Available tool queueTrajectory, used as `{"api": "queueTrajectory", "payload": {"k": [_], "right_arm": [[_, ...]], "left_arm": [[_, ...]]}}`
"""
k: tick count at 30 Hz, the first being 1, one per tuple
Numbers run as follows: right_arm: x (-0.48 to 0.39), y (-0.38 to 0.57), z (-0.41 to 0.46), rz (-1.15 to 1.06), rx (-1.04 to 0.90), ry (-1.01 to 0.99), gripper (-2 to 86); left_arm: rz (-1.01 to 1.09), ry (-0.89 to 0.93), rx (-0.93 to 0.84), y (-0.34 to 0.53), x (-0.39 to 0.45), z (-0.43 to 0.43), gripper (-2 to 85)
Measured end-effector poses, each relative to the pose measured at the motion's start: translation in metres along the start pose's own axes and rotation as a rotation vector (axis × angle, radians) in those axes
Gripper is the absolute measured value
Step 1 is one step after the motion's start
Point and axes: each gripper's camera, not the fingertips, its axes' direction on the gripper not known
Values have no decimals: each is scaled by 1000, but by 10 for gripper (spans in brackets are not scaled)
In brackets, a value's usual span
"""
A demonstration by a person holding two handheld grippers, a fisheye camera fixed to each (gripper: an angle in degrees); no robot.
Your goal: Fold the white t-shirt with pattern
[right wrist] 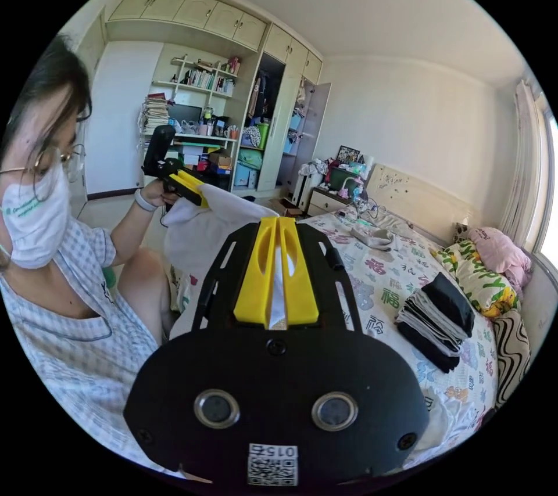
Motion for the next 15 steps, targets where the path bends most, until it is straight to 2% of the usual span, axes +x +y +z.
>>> {"api": "queueTrajectory", "payload": {"k": [3, 5, 6, 7, 8, 9, 10, 15], "right_arm": [[38, 0, 90, 53, -244, 25, 3], [67, 19, 148, 151, -344, 36, 23], [81, 36, 175, 224, -411, -59, 42], [88, 51, 188, 257, -399, -244, 54], [89, 58, 191, 258, -370, -342, 60], [91, 62, 195, 247, -363, -488, 68], [89, 59, 197, 191, -398, -549, 75], [78, 53, 200, 39, -540, -563, 89]], "left_arm": [[-105, -10, -72, 7, -46, 46, 66], [-222, -95, -92, 26, -78, 81, 88], [-316, -141, -83, 44, -95, 99, 99], [-392, -122, -83, 60, -106, 107, 103], [-415, -87, -80, 65, -109, 107, 106], [-404, -5, -63, 69, -106, 103, 106], [-365, 34, -65, 67, -98, 96, 107], [-98, 139, -232, 48, -32, 108, 126]]}}
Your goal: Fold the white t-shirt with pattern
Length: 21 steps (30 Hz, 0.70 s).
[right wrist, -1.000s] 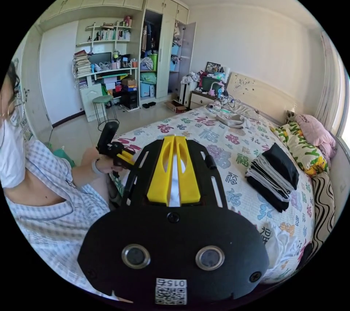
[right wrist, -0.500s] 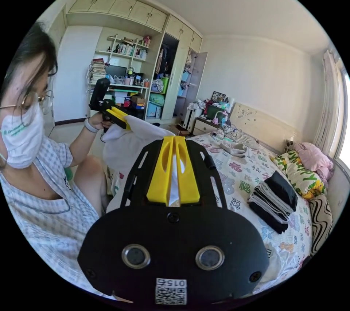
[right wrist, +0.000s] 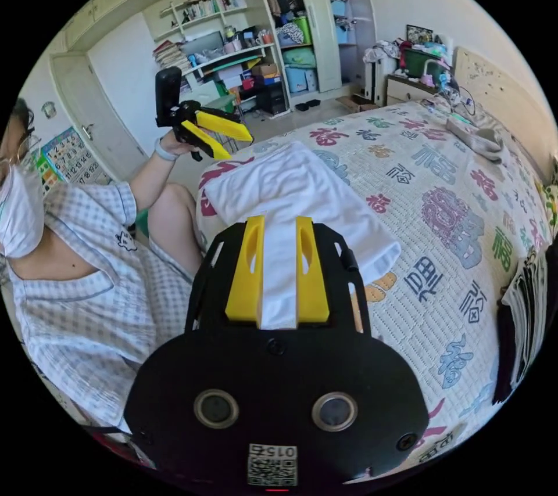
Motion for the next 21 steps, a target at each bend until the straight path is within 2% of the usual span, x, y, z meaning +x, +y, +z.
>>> {"api": "queueTrajectory", "payload": {"k": [3, 6, 8, 10, 11, 14, 16, 18, 21], "right_arm": [[13, 0, 7, 59, -70, 61, 94], [31, 5, 3, 104, -86, 33, 91], [37, 11, -1, 88, -103, 8, 90], [42, 21, -7, 44, -159, 3, 92], [45, 24, -9, 45, -167, 7, 94], [63, 37, -16, 45, -137, -85, 97], [85, 37, -3, 88, -154, -225, 102], [98, 31, 10, 122, -147, -316, 114], [113, 18, 22, 178, -81, -433, 125]], "left_arm": [[136, 120, -135, -15, 50, 50, 143], [309, 112, -228, -22, 112, 91, 154], [387, 21, -247, -21, 138, 107, 145], [444, -149, -247, -19, 150, 111, 104], [447, -144, -240, -20, 149, 107, 90], [328, -67, -143, -25, 117, 72, 31], [156, -1, 50, -18, 76, 30, 14], [56, 30, 170, -7, 50, 2, 7], [23, 88, 198, 5, 31, -17, 2]]}}
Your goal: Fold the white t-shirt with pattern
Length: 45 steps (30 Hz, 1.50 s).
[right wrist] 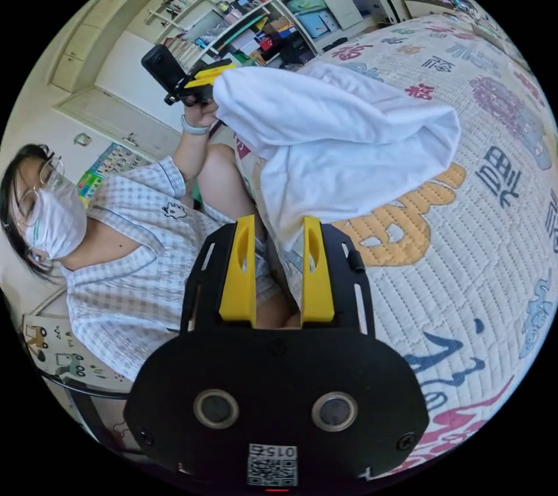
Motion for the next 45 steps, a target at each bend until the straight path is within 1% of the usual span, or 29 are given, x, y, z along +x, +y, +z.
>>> {"api": "queueTrajectory", "payload": {"k": [2, 3, 5, 9, 12, 13, 18, 21, 23, 27, 28, 29, 31, 34, 37, 40, 42, 45], "right_arm": [[9, -7, 0, 49, 18, 10, 121], [13, -11, 2, 76, -16, 46, 117], [10, -10, -2, 52, -50, 66, 114], [4, 2, -25, 79, 11, 217, 114], [24, -9, -1, 130, -49, 97, 114], [29, -15, 9, 159, -63, 92, 114], [14, -26, 19, 151, -92, 264, 69], [-5, -27, 17, 78, -18, 287, 22], [-23, -22, 6, 46, 62, 352, 13], [-76, 3, -32, -8, 316, 484, 4], [-97, 13, -39, -35, 388, 534, 3], [-107, 17, -42, -44, 415, 567, 2], [-154, 35, -52, -62, 530, 749, 1], [-211, 58, -59, -119, 647, 909, 1], [-251, 73, -58, -175, 723, 1010, 1], [-269, 74, -52, -236, 755, 1018, 1], [-267, 65, -46, -233, 741, 1044, 1], [-240, 38, -36, -168, 688, 1063, 1]], "left_arm": [[-6, -21, 13, 4, -1, -6, 1], [-8, -34, 29, 7, -1, -9, 0], [-11, -36, 35, 12, -1, -13, -1], [-32, -61, 81, 22, -5, -36, -2], [-57, -67, 123, 30, -11, -54, -2], [-70, -66, 133, 32, -14, -59, -2], [-118, -46, 191, 40, -21, -77, -3], [-114, -78, 224, 41, -17, -95, -3], [-103, -112, 260, 43, -11, -114, -3], [-67, -245, 397, 48, 19, -181, -4], [-68, -284, 453, 50, 29, -204, -4], [-72, -303, 480, 51, 34, -216, -5], [-70, -373, 592, 57, 56, -261, -5], [-51, -467, 710, 66, 86, -306, -6], [-25, -539, 786, 72, 110, -335, -6], [-10, -513, 810, 71, 113, -347, -6], [-32, -500, 814, 70, 106, -345, -6], [-102, -532, 775, 67, 79, -328, -5]]}}
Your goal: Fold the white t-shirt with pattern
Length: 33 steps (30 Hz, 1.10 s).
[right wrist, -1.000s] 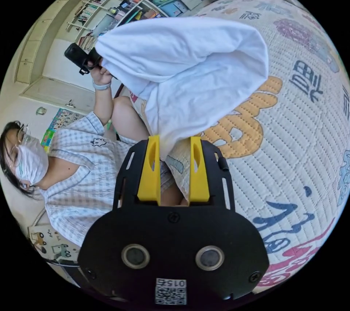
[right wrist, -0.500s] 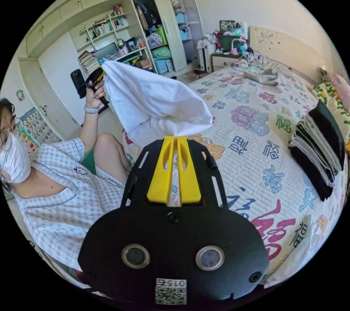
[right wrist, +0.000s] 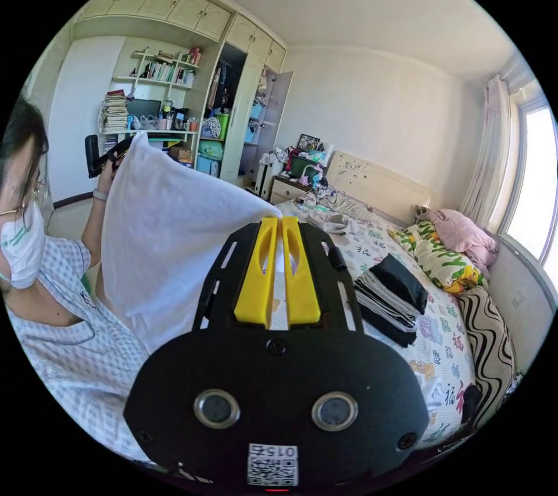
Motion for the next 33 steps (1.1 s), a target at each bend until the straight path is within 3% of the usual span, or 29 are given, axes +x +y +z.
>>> {"api": "queueTrajectory", "payload": {"k": [6, 10, 12, 14, 19, 21, 24, 27, 33], "right_arm": [[29, 7, 164, 102, -319, -26, 13], [41, 47, 262, 236, -565, -258, 54], [22, 58, 252, 128, -538, -376, 63], [-4, 69, 229, -8, -520, -457, 69], [-82, 110, 169, -289, -571, -633, 100], [-102, 122, 166, -349, -613, -620, 104], [-128, 139, 175, -434, -687, -578, 101], [-143, 152, 188, -476, -749, -536, 95], [-143, 152, 184, -466, -712, -487, 24]], "left_arm": [[-84, -178, -312, 63, -64, 113, 2], [-191, -295, -669, 138, -108, 195, 56], [-101, -311, -840, 149, -104, 215, 116], [32, -231, -899, 140, -80, 217, 136], [400, 411, -1054, 143, 69, 200, 143], [556, 501, -1160, 170, 118, 194, 143], [821, 491, -1275, 216, 170, 184, 135], [903, 395, -1286, 241, 179, 190, 95], [747, 398, -1210, 223, 158, 187, 14]]}}
